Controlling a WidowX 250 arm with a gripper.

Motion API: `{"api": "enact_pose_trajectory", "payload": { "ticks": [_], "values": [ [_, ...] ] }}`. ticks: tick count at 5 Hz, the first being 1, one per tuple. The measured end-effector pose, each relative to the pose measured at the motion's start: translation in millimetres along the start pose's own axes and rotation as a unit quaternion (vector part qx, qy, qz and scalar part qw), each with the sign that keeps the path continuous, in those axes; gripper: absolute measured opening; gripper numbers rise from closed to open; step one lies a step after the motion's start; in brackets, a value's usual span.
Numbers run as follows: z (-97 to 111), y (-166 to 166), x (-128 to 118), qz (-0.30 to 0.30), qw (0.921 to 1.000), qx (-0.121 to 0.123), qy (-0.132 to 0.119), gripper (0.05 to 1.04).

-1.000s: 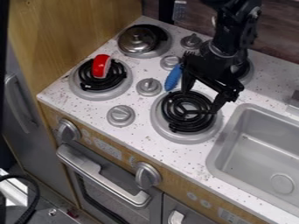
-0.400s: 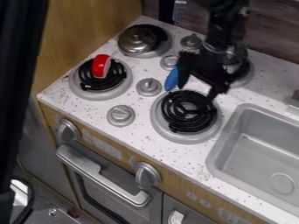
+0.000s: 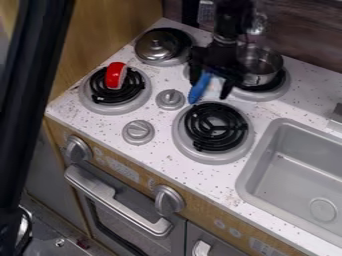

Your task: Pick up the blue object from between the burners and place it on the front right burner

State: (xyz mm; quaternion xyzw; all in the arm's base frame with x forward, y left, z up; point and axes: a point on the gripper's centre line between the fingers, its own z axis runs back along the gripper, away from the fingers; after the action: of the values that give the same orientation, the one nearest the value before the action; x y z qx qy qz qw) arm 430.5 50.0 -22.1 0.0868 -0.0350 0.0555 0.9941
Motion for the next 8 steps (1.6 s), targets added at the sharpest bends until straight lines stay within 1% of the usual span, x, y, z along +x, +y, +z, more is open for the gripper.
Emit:
{"api": "enact_pose_trajectory", "payload": {
  "ticks": [1, 2, 3, 4, 5, 6, 7, 8],
  "values": [
    [-12.9, 14.7, 8.9, 0.031, 0.9995, -0.008, 0.008, 0.998],
    [-24.7, 18.7, 14.3, 0.045, 0.9987, -0.012, 0.018, 0.998],
    [-35.4, 18.4, 16.0, 0.063, 0.9973, -0.024, 0.030, 0.965],
    [-35.4, 20.4, 17.0, 0.068, 0.9970, -0.024, 0.027, 0.666],
    [-35.4, 20.3, 16.5, 0.064, 0.9972, -0.025, 0.029, 0.418],
    [-35.6, 17.2, 16.0, 0.059, 0.9975, -0.030, 0.026, 0.401],
    [-26.9, 11.9, 17.7, 0.050, 0.9981, -0.035, 0.009, 0.401],
    [4.6, 17.8, 19.7, 0.055, 0.9976, -0.029, -0.030, 0.401]
  ]
}}
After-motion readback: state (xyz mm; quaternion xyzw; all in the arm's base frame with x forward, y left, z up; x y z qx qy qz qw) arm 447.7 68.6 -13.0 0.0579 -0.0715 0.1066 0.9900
